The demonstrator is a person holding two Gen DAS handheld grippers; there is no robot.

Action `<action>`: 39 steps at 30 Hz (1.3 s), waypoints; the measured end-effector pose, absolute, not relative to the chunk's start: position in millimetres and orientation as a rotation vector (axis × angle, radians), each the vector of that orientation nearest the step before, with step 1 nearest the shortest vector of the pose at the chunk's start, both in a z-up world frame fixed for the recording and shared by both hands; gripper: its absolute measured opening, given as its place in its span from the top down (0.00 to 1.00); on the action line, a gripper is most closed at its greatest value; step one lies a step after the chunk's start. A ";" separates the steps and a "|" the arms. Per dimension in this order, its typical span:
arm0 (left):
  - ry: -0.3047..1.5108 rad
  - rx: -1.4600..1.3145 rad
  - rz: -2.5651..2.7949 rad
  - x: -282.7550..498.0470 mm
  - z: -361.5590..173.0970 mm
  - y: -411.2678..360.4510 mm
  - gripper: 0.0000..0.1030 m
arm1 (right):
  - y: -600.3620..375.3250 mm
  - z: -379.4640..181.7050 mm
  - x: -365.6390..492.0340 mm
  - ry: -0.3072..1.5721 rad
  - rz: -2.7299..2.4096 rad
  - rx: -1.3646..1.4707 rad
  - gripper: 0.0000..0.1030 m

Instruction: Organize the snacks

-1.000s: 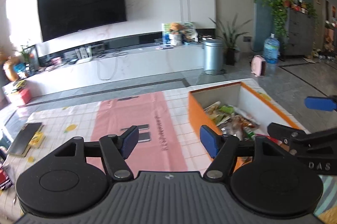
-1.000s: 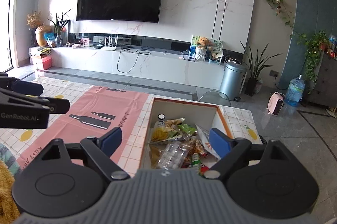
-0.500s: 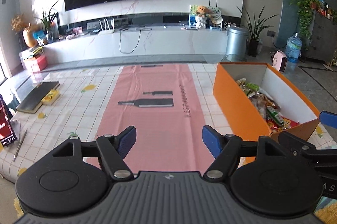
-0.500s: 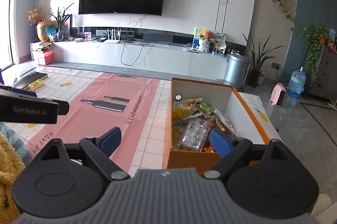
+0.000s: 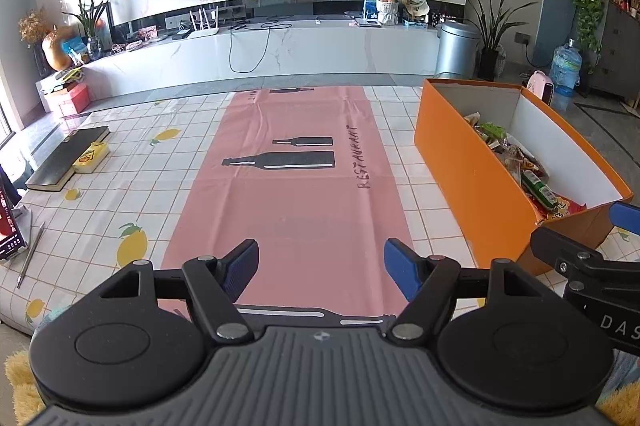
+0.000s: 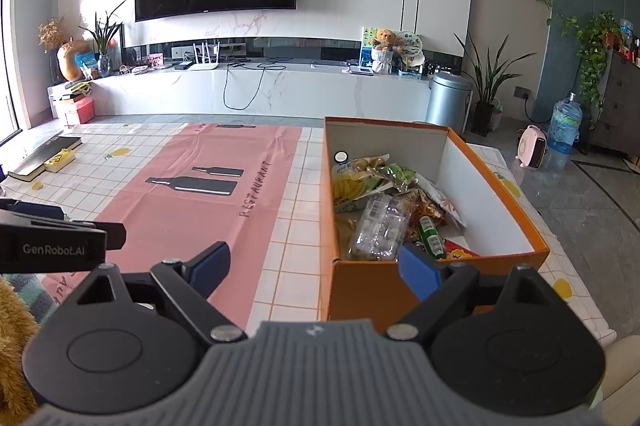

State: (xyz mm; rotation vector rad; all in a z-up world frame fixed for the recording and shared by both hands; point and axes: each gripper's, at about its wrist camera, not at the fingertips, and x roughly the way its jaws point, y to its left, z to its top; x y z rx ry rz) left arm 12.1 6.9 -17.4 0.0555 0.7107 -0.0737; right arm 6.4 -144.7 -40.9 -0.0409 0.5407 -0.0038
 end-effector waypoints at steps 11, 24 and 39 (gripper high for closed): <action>0.719 0.067 -0.069 10.9 -13.0 2.9 0.18 | -150.0 -40.2 5.4 0.528 0.007 -0.018 0.14; 0.728 0.055 -0.058 11.0 -8.0 2.7 0.18 | -151.1 -34.8 3.5 0.503 0.022 -0.018 0.14; 0.733 0.048 -0.069 10.0 -3.6 2.9 0.18 | -149.0 -34.2 1.2 0.495 0.019 -0.026 0.14</action>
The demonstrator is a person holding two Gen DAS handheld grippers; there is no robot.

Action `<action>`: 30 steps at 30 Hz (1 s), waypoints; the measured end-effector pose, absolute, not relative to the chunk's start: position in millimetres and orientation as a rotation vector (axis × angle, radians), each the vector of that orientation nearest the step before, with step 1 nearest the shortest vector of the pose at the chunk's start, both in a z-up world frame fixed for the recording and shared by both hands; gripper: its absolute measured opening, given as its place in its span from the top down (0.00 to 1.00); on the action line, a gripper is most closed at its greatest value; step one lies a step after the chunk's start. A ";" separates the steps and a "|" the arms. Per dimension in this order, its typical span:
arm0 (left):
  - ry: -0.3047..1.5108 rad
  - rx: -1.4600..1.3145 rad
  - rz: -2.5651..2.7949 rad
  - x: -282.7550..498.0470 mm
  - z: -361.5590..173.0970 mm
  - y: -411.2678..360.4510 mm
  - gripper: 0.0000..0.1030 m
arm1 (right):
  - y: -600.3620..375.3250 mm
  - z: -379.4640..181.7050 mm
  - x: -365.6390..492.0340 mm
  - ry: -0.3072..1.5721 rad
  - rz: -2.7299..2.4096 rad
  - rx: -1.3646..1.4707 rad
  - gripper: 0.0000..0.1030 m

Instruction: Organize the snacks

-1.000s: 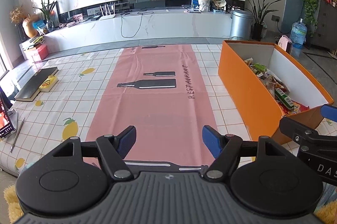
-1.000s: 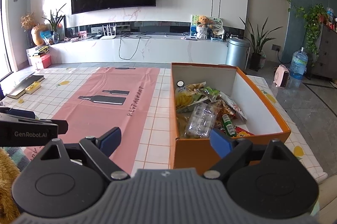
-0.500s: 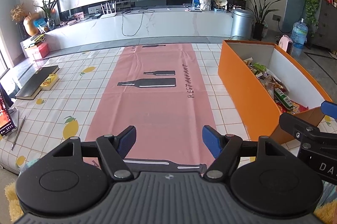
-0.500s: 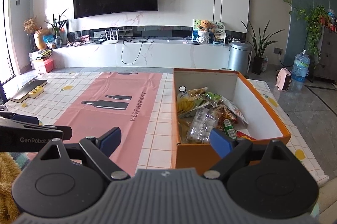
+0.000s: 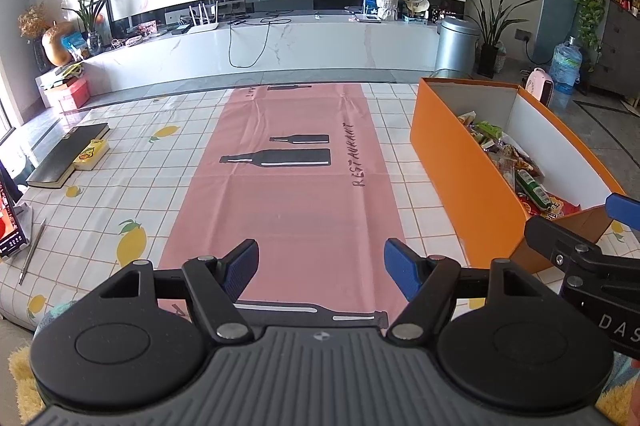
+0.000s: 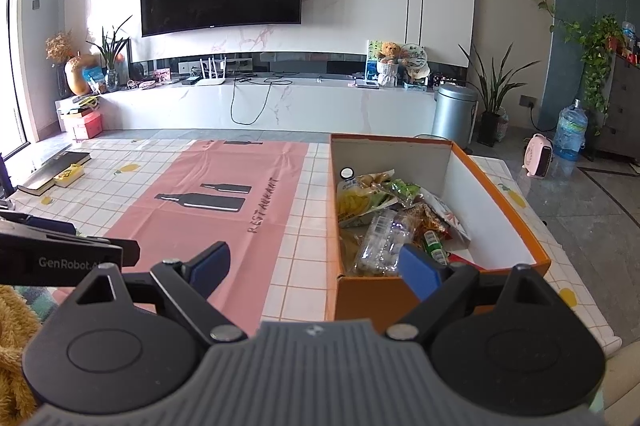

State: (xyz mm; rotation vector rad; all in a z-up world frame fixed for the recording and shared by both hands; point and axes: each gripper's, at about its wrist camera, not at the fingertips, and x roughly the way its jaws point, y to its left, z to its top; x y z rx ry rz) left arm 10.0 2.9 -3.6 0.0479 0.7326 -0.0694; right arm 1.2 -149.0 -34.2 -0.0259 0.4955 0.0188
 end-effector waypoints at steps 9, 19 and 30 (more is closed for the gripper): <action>0.732 0.042 -0.060 9.9 -3.2 5.0 0.18 | -144.7 -34.9 -0.7 0.499 0.032 -0.032 0.14; 0.724 0.050 -0.056 7.5 0.1 3.7 0.17 | -147.4 -33.2 -0.1 0.498 0.036 -0.023 0.14; 0.729 0.030 -0.055 5.9 0.9 6.6 0.17 | -143.4 -34.8 -1.2 0.508 0.044 -0.026 0.14</action>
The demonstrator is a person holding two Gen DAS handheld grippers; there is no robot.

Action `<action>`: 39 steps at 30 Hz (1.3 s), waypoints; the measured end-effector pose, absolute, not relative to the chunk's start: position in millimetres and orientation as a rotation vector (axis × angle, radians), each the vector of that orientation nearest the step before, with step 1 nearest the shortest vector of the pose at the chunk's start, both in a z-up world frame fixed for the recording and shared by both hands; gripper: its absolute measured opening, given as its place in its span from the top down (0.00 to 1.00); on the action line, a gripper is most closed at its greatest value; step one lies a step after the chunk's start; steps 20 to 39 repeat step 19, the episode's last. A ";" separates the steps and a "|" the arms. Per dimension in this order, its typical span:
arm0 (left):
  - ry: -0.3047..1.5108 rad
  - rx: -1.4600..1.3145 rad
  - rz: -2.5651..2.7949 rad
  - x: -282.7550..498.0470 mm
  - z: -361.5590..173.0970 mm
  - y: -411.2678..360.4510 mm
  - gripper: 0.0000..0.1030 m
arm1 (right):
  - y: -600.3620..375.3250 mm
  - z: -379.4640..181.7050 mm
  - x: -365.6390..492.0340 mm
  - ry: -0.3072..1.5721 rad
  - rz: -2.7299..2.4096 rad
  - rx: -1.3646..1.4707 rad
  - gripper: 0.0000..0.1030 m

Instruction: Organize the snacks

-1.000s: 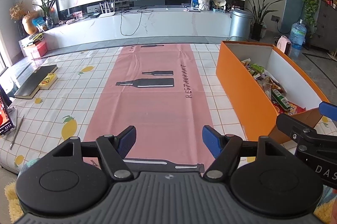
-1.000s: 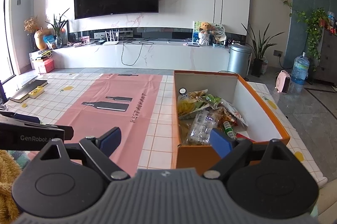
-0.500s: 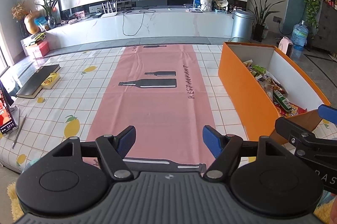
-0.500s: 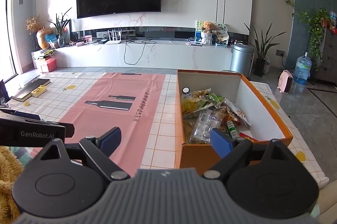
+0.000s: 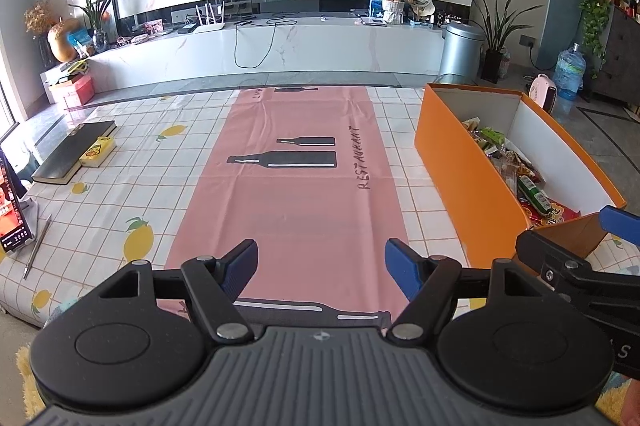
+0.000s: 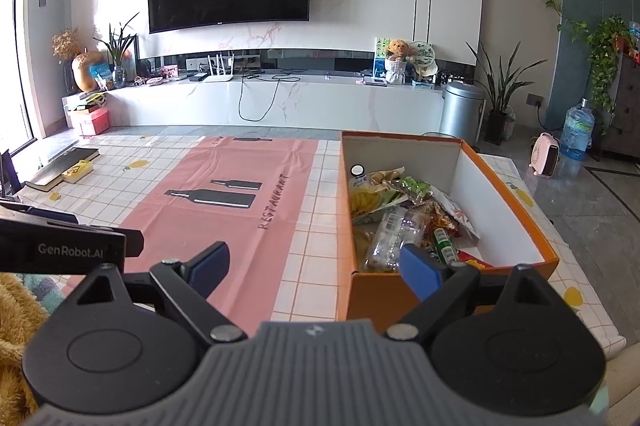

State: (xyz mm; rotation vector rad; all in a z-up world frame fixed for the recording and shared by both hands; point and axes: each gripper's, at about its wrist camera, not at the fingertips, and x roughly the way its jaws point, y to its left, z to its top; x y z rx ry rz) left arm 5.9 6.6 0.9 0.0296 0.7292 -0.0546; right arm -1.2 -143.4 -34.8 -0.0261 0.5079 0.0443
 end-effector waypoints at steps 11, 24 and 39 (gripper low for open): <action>0.722 0.020 -0.059 2.4 3.5 8.3 0.17 | -138.5 -31.2 -4.6 0.503 0.050 -0.041 0.14; 0.718 0.010 -0.059 -0.3 5.3 11.0 0.17 | -133.4 -28.9 -8.3 0.505 0.054 -0.050 0.14; 0.718 0.010 -0.059 -0.3 5.3 11.0 0.17 | -133.4 -28.9 -8.3 0.505 0.054 -0.050 0.14</action>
